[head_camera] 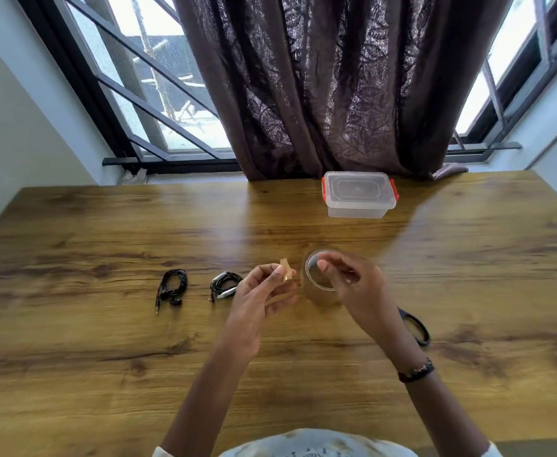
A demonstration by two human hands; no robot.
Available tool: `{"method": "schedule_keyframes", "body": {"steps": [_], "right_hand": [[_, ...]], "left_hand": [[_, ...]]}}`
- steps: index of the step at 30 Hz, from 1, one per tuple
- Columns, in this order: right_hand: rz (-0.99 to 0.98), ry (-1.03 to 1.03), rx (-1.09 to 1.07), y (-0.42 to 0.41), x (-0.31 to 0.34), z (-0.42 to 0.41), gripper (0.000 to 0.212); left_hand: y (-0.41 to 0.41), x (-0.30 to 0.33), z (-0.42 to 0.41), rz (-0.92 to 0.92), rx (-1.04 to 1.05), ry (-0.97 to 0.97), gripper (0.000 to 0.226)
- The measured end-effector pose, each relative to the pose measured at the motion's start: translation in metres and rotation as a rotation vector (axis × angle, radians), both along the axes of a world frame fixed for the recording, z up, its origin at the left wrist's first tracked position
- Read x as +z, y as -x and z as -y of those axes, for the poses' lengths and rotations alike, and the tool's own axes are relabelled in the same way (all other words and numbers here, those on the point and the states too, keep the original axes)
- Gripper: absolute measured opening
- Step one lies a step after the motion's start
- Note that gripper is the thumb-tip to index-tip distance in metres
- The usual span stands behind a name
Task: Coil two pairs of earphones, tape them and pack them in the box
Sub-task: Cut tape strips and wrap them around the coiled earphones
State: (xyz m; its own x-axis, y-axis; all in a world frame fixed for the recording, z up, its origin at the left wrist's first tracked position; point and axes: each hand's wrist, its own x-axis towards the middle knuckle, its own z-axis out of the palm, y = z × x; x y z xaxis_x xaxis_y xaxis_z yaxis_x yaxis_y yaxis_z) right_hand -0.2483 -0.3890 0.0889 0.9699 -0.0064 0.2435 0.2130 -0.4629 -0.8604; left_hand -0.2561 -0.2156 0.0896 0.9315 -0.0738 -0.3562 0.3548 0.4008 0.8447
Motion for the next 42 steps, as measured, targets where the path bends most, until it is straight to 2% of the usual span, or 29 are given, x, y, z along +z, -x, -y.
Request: {"method": "schedule_keyframes", "body": {"steps": [2, 5, 9, 13, 19, 24, 27, 31, 36, 39, 42], "right_hand": [[-0.132, -0.157, 0.046, 0.004, 0.013, -0.005, 0.015], [-0.198, -0.274, 0.104, 0.015, 0.027, -0.015, 0.02], [-0.248, -0.293, 0.148, 0.028, 0.034, -0.033, 0.032], [-0.289, -0.268, 0.126, 0.038, 0.03, -0.046, 0.014], [-0.398, -0.325, 0.152, 0.058, 0.027, -0.072, 0.005], [-0.603, -0.535, 0.142, 0.069, 0.029, -0.092, 0.01], [-0.738, -0.643, 0.102, 0.073, 0.025, -0.102, 0.02], [-0.743, -0.724, -0.046, 0.069, 0.023, -0.106, 0.027], [-0.619, -0.706, -0.155, 0.047, 0.03, -0.097, 0.023], [-0.59, -0.705, -0.18, 0.035, 0.032, -0.099, 0.021], [-0.588, -0.725, -0.195, 0.027, 0.031, -0.106, 0.018]], "left_hand": [[0.007, 0.002, 0.0, 0.061, 0.006, -0.072, 0.01], [0.018, 0.007, -0.001, 0.165, 0.005, -0.162, 0.008], [0.031, 0.016, -0.009, 0.261, 0.008, -0.244, 0.024], [0.042, 0.018, -0.024, 0.31, 0.003, -0.301, 0.026], [0.061, 0.01, -0.057, 0.321, -0.057, -0.384, 0.03], [0.073, 0.003, -0.084, 0.321, -0.103, -0.393, 0.027], [0.077, -0.005, -0.098, 0.322, -0.123, -0.368, 0.026], [0.074, -0.015, -0.115, 0.309, -0.198, -0.377, 0.029], [0.024, -0.015, -0.144, 0.409, -0.162, -0.635, 0.016], [-0.027, -0.023, -0.15, 0.537, -0.123, -0.853, 0.003], [-0.067, -0.043, -0.146, 0.661, -0.214, -1.008, 0.01]]}}
